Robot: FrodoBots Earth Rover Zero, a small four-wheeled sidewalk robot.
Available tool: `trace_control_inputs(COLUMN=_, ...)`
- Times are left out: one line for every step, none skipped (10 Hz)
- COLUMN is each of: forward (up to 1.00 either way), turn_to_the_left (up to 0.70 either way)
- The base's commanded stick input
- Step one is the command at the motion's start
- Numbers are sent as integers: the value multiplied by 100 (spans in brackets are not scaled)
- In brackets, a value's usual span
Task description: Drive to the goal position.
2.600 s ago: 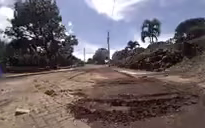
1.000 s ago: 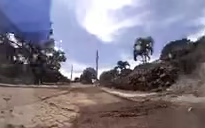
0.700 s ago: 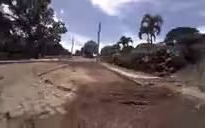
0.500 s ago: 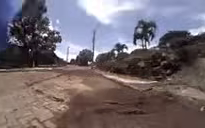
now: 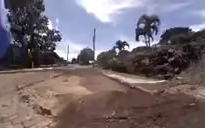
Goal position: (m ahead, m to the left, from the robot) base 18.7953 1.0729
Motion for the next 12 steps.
trace_control_inputs(forward=100, turn_to_the_left=0)
trace_control_inputs(forward=100, turn_to_the_left=0)
trace_control_inputs(forward=100, turn_to_the_left=0)
trace_control_inputs(forward=100, turn_to_the_left=0)
trace_control_inputs(forward=100, turn_to_the_left=0)
trace_control_inputs(forward=100, turn_to_the_left=0)
trace_control_inputs(forward=100, turn_to_the_left=0)
trace_control_inputs(forward=100, turn_to_the_left=0)
trace_control_inputs(forward=100, turn_to_the_left=0)
trace_control_inputs(forward=100, turn_to_the_left=0)
trace_control_inputs(forward=100, turn_to_the_left=0)
trace_control_inputs(forward=100, turn_to_the_left=0)
